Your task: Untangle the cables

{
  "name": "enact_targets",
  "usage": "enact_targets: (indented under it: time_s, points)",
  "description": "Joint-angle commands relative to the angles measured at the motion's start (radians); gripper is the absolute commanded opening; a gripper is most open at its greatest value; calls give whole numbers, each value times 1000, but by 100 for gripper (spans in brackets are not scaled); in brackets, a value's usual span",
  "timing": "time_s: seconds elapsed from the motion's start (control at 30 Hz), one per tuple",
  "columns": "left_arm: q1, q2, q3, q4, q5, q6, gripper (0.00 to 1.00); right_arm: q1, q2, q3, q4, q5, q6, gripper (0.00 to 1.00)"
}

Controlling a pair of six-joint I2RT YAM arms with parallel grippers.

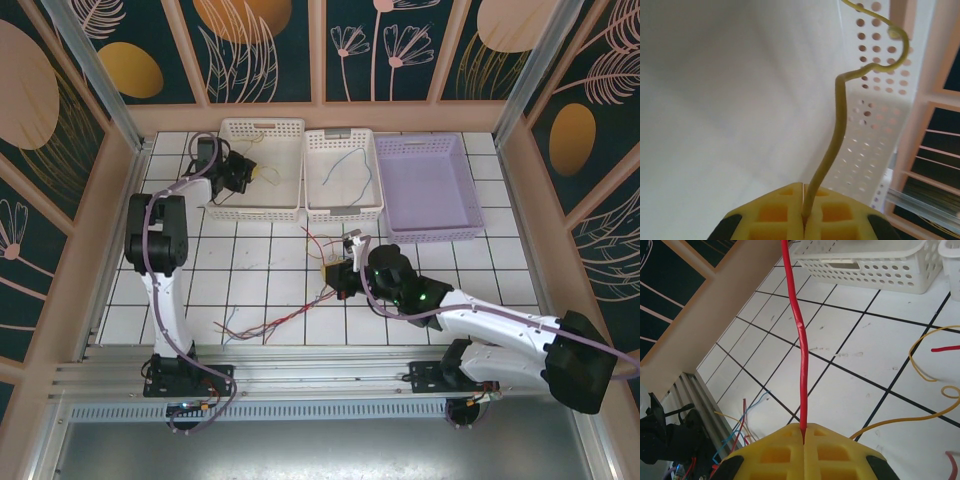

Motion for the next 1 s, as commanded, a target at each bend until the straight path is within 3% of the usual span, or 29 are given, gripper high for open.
enact_targets:
  time_s: [0.0,0.33,0.77,0.97]
  points:
    - [6,43,45,-129,-79,78,0,7,8,36,15,-16,-16,0]
    - [6,77,93,-217,-124,165,2,6,32,47,24,-25,-19,0]
    - [6,10,195,-333,-168,253,57,6,35,62,23,-9,-10,0]
    - [6,-52,191,-362,-183,272,65,4,43,84,-2,42,-8,0]
